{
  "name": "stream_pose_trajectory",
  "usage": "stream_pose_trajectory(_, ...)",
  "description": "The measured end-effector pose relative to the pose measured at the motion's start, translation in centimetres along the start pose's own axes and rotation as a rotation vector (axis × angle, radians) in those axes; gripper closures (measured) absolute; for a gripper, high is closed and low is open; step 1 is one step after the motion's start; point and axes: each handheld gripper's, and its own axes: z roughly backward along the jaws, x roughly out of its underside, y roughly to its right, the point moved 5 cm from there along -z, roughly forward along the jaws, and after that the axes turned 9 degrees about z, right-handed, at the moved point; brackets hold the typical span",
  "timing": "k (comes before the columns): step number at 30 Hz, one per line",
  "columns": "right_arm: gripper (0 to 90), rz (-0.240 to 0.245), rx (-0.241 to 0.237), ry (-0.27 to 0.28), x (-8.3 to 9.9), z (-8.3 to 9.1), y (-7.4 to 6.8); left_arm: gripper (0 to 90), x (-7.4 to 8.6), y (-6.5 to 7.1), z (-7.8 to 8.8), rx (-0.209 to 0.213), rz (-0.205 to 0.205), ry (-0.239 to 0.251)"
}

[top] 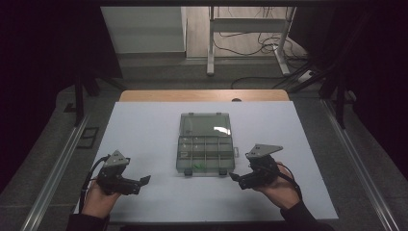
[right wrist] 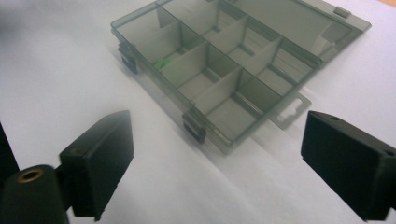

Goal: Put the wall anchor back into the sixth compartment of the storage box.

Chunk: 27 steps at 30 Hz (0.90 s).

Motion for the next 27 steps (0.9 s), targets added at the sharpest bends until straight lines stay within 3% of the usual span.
stream_pose_trajectory(9, 0.2, -0.061, 0.065, 0.003, 1.7, 1.5, 1.1, 0.0, 0.0, 0.0, 0.1, 0.002, -0.003, 0.004)
stream_pose_trajectory(27, 0.0, -0.171, 0.141, -0.005, 6.4, 4.1, 2.6, 0.0, 0.0, 0.2, 0.2, 0.013, -0.014, 0.020)
